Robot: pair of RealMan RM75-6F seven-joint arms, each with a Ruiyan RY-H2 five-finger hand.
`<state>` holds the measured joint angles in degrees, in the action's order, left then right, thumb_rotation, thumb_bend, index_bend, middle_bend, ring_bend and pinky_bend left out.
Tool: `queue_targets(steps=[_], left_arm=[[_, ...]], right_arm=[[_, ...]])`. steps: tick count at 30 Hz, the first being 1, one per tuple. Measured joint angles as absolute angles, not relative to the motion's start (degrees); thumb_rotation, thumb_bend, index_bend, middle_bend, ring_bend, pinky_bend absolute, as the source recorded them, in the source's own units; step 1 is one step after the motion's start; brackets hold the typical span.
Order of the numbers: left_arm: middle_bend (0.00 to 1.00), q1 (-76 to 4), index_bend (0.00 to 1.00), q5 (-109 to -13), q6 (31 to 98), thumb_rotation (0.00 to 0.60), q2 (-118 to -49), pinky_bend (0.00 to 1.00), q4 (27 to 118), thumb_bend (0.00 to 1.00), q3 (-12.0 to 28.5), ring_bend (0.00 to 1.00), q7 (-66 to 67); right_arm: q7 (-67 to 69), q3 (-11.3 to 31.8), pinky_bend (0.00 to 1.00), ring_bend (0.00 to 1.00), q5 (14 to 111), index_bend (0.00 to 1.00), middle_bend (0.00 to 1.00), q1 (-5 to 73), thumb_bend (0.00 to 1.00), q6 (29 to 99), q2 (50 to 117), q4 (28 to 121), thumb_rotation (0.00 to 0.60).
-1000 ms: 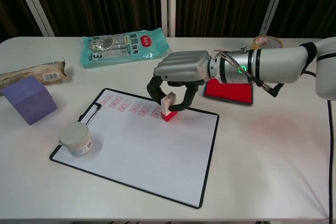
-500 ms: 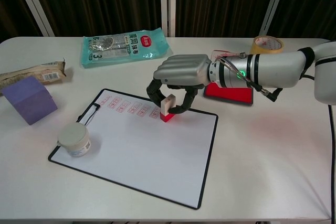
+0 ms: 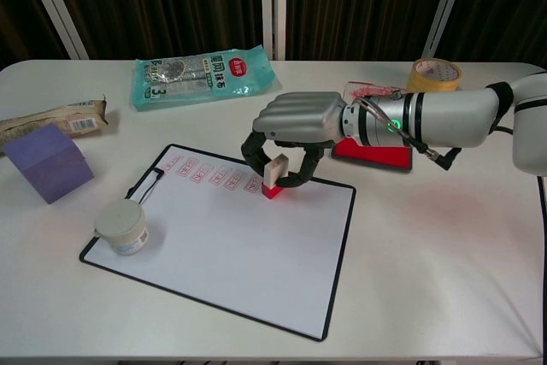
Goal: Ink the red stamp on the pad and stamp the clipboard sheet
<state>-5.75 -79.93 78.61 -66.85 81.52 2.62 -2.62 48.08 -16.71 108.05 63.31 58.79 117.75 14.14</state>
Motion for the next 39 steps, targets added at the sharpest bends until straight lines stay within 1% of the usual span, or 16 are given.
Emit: queue_targets(steps=[23, 33, 39], left_arm=[[0.14, -5.24, 0.11, -79.64, 79.18, 0.6, -65.42, 0.25, 82.5, 0.0, 2.68, 0.12, -1.89], [0.14, -4.88, 0.11, -79.62, 79.69, 0.6, -65.12, 0.24, 82.57, 0.0, 2.7, 0.12, -2.09], [0.13, -4.55, 0.11, -79.89, 80.32, 0.6, -64.85, 0.24, 83.13, 0.0, 2.65, 0.12, -2.11]], right_arm=[[49.46, -16.16, 1.0, 0.92, 106.93, 1.0, 0.86, 64.04, 0.48, 56.57, 118.9, 13.64, 0.6], [48.96, -15.54, 1.0, 0.92, 106.49, 1.0, 0.86, 64.32, 0.48, 57.93, 118.93, 13.95, 0.6], [48.18, -14.28, 1.0, 0.92, 105.73, 1.0, 0.86, 64.69, 0.48, 60.98, 117.85, 15.0, 0.6]])
